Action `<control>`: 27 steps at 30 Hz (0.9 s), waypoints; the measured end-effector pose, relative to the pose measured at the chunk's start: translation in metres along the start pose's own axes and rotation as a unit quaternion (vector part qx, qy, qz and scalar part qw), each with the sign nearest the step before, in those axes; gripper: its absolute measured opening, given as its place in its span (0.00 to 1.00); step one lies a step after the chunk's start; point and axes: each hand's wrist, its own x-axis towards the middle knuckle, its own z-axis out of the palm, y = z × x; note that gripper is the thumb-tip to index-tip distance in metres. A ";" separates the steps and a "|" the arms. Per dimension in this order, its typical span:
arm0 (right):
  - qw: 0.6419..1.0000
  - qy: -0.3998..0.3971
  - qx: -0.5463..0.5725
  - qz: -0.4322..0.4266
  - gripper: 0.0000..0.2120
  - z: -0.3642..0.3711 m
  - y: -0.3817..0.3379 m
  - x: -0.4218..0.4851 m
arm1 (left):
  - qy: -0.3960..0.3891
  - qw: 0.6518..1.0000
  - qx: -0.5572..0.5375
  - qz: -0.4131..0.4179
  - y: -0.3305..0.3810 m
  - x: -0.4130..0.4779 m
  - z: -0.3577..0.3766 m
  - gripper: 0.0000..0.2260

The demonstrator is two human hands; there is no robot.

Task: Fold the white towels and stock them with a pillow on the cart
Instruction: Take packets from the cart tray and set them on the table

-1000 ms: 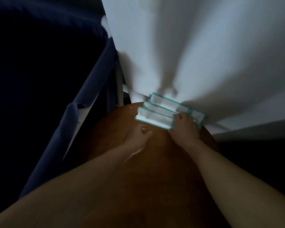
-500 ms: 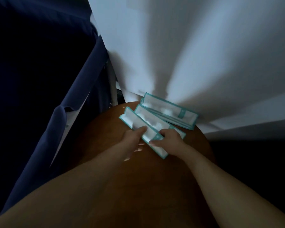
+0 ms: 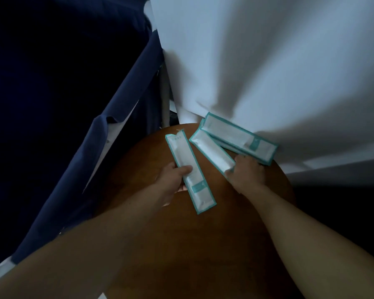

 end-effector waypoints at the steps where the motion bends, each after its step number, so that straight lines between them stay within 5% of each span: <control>1: 0.999 -0.033 0.032 0.012 0.17 0.000 -0.002 -0.004 | 0.003 1.000 0.001 0.004 0.000 -0.004 -0.003 0.12; 5: 0.974 -0.124 0.184 0.039 0.20 -0.005 -0.008 -0.027 | 0.009 0.999 -0.003 0.031 0.009 -0.029 -0.011 0.11; 10: 0.896 -0.067 0.437 0.038 0.08 -0.043 -0.033 -0.073 | 0.002 0.997 -0.007 0.071 0.035 -0.075 -0.019 0.12; 27: 0.810 0.145 0.567 0.023 0.12 -0.186 -0.073 -0.341 | -0.242 0.933 0.106 0.246 0.107 -0.332 -0.021 0.10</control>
